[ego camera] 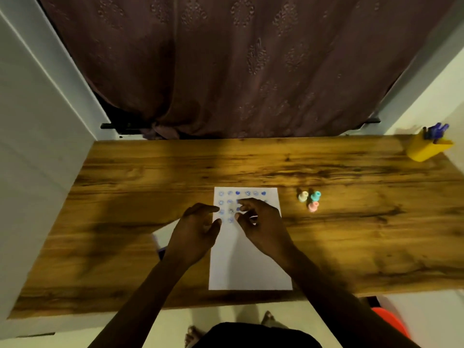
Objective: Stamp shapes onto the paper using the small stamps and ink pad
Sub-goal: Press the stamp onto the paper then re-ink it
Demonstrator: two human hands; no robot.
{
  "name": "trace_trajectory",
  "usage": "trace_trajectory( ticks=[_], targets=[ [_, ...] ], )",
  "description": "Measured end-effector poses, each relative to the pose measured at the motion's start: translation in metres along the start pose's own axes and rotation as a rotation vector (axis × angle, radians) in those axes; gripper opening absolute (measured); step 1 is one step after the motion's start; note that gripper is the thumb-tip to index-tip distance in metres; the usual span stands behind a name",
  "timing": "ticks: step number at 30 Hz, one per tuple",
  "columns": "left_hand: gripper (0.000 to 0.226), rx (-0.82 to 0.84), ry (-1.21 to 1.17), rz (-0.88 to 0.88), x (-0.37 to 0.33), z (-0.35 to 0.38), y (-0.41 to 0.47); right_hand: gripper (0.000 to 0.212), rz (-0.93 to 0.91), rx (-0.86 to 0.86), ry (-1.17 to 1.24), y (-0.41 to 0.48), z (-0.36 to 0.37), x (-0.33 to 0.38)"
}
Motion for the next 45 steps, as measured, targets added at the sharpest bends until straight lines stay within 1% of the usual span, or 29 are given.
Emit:
trace_trajectory(
  ticks=[3,5,8,12,16,21,24,27,29,31,34,37,39,41,43,45],
  targets=[
    [0.034,-0.016,0.088,0.085,-0.021,0.021,0.004,0.039,-0.001,-0.038,-0.051,0.011,-0.029,-0.017],
    [0.034,0.01,0.068,0.1,-0.033,0.035,0.004,0.041,-0.011,-0.054,-0.121,0.021,-0.048,-0.032],
    [0.035,0.041,0.053,0.127,-0.052,0.054,0.004,0.041,-0.005,-0.069,-0.296,0.035,-0.075,-0.059],
    [0.038,0.055,0.061,0.114,-0.069,0.077,0.005,0.042,-0.027,-0.061,-0.587,0.056,-0.104,-0.092],
    [0.038,0.068,0.036,0.111,-0.08,0.096,0.006,0.035,-0.079,-0.003,-0.8,0.077,-0.119,-0.114],
    [0.038,0.07,0.069,0.101,-0.087,0.108,0.005,0.032,-0.133,0.072,-0.94,0.089,-0.12,-0.123],
    [0.037,0.068,0.054,0.094,-0.087,0.109,0.005,0.024,-0.153,0.101,-0.953,0.093,-0.118,-0.13],
    [0.038,0.06,0.045,0.085,-0.088,0.107,0.005,0.021,-0.19,0.103,-0.91,0.095,-0.118,-0.128],
    [0.037,0.05,0.014,0.073,-0.087,0.105,0.007,0.024,-0.203,0.043,-0.795,0.095,-0.119,-0.123],
    [0.038,0.039,-0.036,0.066,-0.088,0.101,0.01,0.021,-0.126,0.012,-0.559,0.094,-0.122,-0.116],
    [0.048,0.029,-0.139,0.033,-0.093,0.093,0.016,0.013,0.07,0.047,-0.125,0.088,-0.115,-0.099],
    [0.054,0.004,-0.205,-0.016,-0.094,0.081,0.017,0.02,0.224,0.14,0.152,0.069,-0.104,-0.071],
    [0.053,-0.016,-0.198,-0.012,-0.093,0.073,0.016,0.028,0.257,0.212,0.197,0.057,-0.096,-0.055],
    [0.044,-0.048,-0.194,-0.005,-0.088,0.064,0.013,0.034,0.278,0.255,0.196,0.048,-0.085,-0.045],
    [0.035,-0.08,-0.219,-0.006,-0.08,0.056,0.008,0.035,0.285,0.283,0.21,0.043,-0.072,-0.035],
    [0.036,-0.09,-0.238,0.003,-0.067,0.048,0.002,0.034,0.28,0.318,0.22,0.037,-0.056,-0.025]
  ],
)
Point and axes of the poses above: each hand's wrist, its own y-axis towards the middle knuckle, its own z-axis out of the palm, x = y × z, the point moved 5 cm from there along y, towards the middle knuckle, and after that the axes turned 7 degrees about -x, right-handed, at the moved point
